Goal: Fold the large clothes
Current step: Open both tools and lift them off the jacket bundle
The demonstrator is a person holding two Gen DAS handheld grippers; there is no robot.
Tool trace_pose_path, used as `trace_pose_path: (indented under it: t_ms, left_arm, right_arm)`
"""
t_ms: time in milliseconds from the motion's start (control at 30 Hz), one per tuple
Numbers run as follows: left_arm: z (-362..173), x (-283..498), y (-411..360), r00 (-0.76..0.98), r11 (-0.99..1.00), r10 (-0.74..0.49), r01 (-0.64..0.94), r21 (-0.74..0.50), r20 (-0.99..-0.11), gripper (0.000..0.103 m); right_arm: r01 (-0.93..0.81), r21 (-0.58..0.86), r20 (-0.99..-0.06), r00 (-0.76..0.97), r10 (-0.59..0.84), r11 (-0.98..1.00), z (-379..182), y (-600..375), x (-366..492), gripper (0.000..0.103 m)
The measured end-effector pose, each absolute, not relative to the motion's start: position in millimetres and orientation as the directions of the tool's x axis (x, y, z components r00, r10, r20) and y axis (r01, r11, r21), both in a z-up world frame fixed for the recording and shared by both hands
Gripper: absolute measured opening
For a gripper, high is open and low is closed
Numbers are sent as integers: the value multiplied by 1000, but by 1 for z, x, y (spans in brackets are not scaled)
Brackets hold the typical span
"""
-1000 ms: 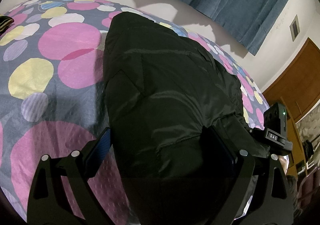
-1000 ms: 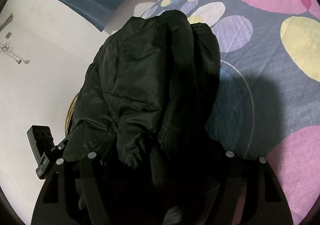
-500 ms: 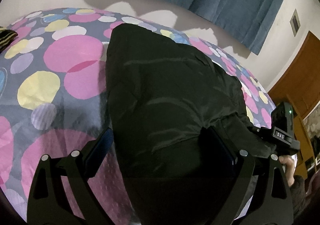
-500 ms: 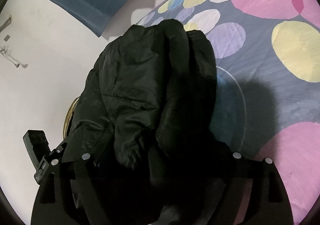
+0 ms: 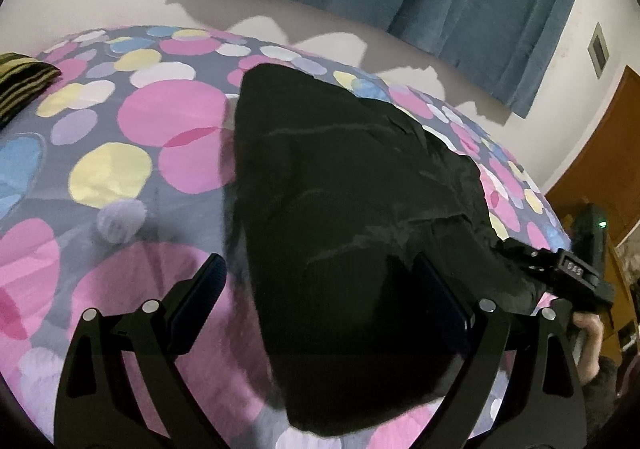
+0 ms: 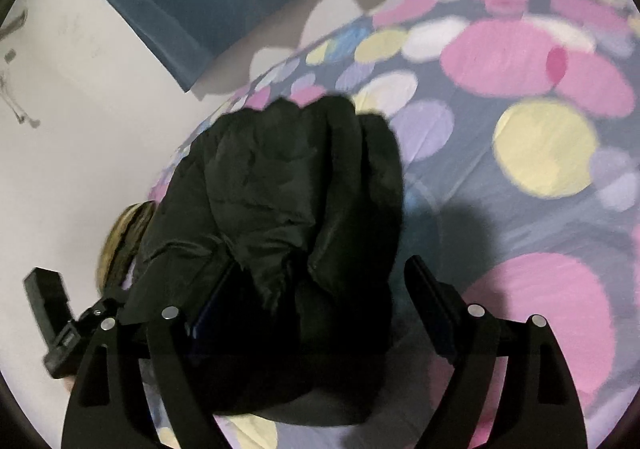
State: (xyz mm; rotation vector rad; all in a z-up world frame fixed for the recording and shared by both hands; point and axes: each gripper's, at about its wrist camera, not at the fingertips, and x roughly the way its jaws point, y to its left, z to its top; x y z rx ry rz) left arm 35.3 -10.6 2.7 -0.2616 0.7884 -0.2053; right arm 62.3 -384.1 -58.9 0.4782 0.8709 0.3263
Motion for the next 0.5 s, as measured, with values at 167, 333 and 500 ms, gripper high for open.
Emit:
trace_pose_path:
  t_ms: [167,333,500]
  left_arm:
    - [10,18,-9,705,965,-208,37,-259,-678,94]
    - [17,4,-10,725,979,-132,-11,-204,-676,94]
    - [28,-10,-12,744,984,-95,-33,-178,-662,94]
  right_arm:
    - [-80,445,-645,662,381,892,-33,-383,43,83]
    - [-96,377,-658,672,340,921,-25,-368,31,83]
    - [-121,296,-674,677,297,948,-22,-346,25,83]
